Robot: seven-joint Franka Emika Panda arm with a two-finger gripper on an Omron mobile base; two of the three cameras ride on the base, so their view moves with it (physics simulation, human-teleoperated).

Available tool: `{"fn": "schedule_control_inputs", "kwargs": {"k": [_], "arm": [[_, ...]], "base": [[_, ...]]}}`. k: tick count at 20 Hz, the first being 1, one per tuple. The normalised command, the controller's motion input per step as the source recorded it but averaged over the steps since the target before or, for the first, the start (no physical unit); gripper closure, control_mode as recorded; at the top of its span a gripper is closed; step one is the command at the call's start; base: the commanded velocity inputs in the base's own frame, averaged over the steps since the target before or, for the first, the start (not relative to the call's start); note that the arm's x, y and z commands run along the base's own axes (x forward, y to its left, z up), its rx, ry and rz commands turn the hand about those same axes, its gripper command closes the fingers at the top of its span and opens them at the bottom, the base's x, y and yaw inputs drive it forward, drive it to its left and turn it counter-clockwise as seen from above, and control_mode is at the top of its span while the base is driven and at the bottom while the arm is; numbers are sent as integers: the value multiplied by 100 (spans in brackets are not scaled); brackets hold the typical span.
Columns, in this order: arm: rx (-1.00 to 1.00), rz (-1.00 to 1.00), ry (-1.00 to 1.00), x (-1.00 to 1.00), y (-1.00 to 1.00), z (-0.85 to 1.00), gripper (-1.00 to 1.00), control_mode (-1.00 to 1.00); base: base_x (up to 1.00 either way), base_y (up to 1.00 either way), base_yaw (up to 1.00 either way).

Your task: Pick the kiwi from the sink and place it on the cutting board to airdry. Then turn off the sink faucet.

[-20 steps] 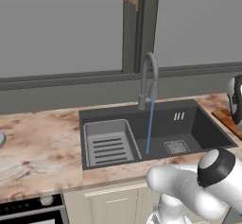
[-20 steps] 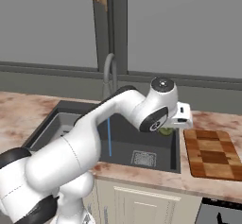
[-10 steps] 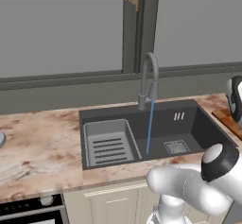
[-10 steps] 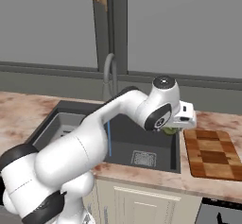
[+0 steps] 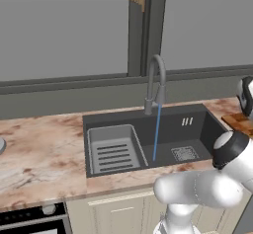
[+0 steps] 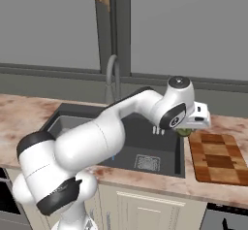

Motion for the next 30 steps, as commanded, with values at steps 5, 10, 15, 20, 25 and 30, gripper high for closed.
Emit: {"fn": "schedule_control_inputs", "kwargs": {"k": [5,10,15,20,25,30], "arm": [[0,0,3,20,-25,-20,100,-100],[0,0,0,14,-29,-26,100,-100],[0,1,0,9,-23,-29,100,-100],[0,2,0,2,-24,-24,100,-100],[2,1,0,0,-20,-13,100,-100],[1,0,0,0,-16,-22,100,-100]], "base": [[0,0,0],[0,0,0],[0,0,0],[0,0,0],[0,0,0],[0,0,0]]}}
